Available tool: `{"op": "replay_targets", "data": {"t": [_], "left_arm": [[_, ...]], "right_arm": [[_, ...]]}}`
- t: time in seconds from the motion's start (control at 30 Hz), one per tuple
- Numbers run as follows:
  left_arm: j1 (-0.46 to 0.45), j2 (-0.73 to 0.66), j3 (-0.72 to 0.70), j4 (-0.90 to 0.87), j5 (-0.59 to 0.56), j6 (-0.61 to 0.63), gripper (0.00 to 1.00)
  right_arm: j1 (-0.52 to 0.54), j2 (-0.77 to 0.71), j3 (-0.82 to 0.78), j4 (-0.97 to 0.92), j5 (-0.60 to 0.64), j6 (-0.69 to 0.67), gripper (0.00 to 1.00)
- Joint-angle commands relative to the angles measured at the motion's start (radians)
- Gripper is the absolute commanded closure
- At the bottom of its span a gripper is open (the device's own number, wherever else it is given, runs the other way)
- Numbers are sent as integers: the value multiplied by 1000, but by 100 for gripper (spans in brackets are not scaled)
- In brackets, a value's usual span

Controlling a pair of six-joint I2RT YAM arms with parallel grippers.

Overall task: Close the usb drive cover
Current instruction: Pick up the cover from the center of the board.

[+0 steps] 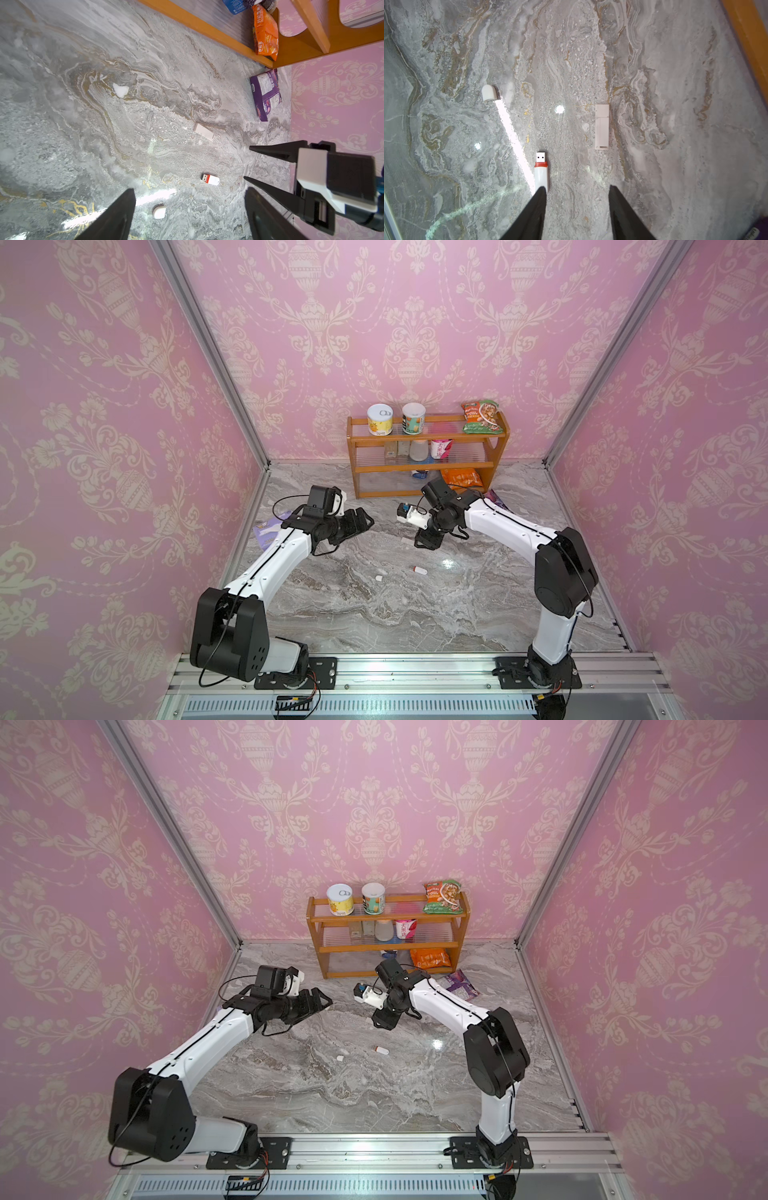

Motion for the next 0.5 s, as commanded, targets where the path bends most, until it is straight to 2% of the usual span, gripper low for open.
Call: {"op": "replay_targets", "data": {"t": [0.0, 0.23, 0.33, 0.47], "left_arm": [[7, -13, -27, 26, -11, -61, 15], [60, -65, 24, -73, -119, -63, 13], [125, -70, 20, -59, -77, -94, 13], [259, -79, -58, 80, 74, -216, 13]], "right_arm": [[75, -45, -89, 92, -40, 46, 49], [199, 38, -72, 156, -2, 84, 49], [237, 89, -15, 149, 16, 89, 49], [269, 163, 61, 131, 41, 95, 50]]}}
